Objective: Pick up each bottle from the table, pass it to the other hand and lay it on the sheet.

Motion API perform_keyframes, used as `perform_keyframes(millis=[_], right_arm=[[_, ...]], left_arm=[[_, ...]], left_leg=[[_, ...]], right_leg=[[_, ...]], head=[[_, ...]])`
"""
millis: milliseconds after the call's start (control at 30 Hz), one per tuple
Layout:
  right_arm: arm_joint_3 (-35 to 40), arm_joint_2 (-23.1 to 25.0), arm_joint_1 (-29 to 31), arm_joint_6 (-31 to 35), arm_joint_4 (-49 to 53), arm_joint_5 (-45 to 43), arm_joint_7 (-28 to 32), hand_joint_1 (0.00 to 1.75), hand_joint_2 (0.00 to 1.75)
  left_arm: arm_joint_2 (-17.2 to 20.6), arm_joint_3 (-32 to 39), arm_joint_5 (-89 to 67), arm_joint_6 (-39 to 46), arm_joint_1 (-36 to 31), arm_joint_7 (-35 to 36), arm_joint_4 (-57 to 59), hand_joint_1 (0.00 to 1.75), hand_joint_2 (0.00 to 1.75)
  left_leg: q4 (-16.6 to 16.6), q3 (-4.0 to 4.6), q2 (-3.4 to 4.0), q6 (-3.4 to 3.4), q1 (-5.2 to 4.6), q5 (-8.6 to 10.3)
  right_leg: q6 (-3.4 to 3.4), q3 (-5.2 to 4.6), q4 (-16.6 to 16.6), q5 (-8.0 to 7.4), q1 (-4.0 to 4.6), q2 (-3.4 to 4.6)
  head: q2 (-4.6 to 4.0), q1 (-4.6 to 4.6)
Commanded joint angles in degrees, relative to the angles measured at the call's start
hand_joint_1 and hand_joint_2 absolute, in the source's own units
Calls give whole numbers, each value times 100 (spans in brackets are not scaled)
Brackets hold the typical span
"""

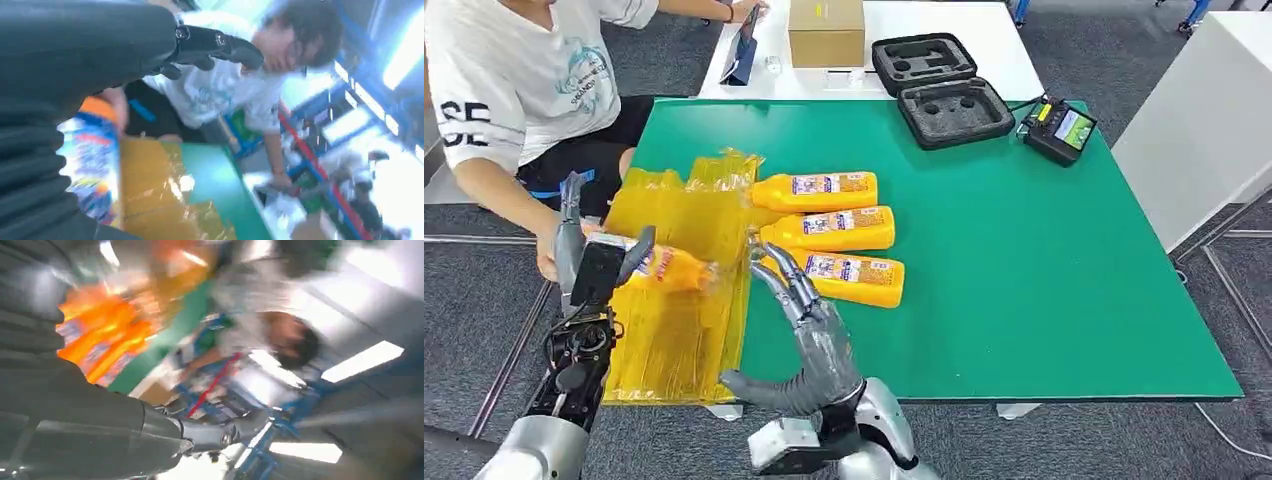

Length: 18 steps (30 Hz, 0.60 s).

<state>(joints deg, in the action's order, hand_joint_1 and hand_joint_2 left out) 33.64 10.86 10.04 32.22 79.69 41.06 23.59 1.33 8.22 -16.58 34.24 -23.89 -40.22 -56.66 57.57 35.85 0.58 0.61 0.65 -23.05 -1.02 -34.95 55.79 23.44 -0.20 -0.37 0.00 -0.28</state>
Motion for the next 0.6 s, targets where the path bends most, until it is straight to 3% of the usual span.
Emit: perform_keyframes(millis=[33,233,300,600], right_arm=[[-1481,-496,713,-472,-1286,1889,-1710,0,175],[-1506,-419,657,-449,-1276,1921,-1640,0,175],[-1543,-459,703,-516,-1357,2211,-1945,0,175],[-1996,-418,1613,-629,-2932,2320,-2114,0,175]], left_arm=[[-289,752,920,-114,1051,154,-1354,0,175],[-306,721,923,-145,1005,159,-1308,0,175],[-306,706,962,-198,1083,170,-1356,0,175],[-420,611,1110,-319,1485,208,-1668,0,175]], left_leg=[[-10,-26,9,2,-2,-6],[-2,-21,-7,4,0,-7],[-3,-20,-11,2,-2,-7],[-4,-25,-3,6,-2,-8]], right_leg=[[-2,23,-12,1,-3,13],[-2,22,-8,8,-2,0],[0,23,-5,11,-4,-4],[-3,23,-9,6,-3,6]], head=[[0,-4],[0,2],[0,0],[0,0]])
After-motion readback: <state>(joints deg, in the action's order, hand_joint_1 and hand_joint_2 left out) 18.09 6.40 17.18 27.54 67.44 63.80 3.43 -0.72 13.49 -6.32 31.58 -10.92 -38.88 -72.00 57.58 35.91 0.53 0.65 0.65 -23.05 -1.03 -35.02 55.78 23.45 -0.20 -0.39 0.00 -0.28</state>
